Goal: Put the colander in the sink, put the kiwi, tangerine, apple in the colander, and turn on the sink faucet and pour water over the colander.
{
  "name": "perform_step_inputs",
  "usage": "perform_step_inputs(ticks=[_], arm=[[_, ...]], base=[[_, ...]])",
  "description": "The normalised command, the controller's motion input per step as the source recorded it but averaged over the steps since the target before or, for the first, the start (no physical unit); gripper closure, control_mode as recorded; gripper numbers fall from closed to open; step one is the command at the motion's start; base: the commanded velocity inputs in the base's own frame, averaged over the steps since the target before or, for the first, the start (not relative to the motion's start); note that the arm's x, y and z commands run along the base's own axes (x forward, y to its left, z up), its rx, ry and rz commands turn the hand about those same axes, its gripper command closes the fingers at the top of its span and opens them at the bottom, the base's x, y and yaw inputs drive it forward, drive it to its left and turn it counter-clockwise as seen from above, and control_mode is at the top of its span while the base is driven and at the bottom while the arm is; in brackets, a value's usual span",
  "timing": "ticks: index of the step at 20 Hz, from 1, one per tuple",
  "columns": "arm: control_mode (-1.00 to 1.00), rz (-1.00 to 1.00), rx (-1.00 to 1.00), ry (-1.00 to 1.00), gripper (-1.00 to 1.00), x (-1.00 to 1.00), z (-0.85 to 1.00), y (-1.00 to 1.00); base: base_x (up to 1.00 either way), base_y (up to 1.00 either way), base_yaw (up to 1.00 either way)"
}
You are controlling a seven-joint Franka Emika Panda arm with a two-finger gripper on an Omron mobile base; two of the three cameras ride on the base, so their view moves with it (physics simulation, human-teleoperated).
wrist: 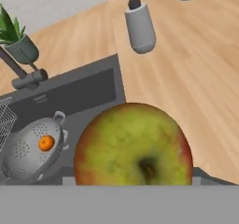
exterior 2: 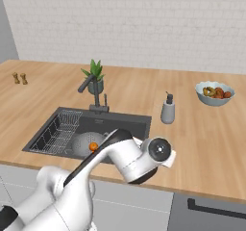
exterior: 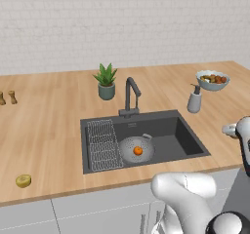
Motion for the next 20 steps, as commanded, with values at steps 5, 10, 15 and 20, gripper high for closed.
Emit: perform_step_inputs(ticks=[5,10,15,20], arm=[[-1.0,0.3,0.0,0.06,1.0,0.0,0.64,0.75],[-1.0,0.3,0.04,0.07,1.0,0.0,0.07,0.96],[-1.0,0.22,0.0,0.06,1.0,0.02,-0.04,1.0],[-1.0,0.19,0.0,0.12,1.0,0.26,-0.23,1.0]], base=[[0.0,0.0,0.0],[0.0,0.0,0.0],[0.0,0.0,0.0],[0.0,0.0,0.0]])
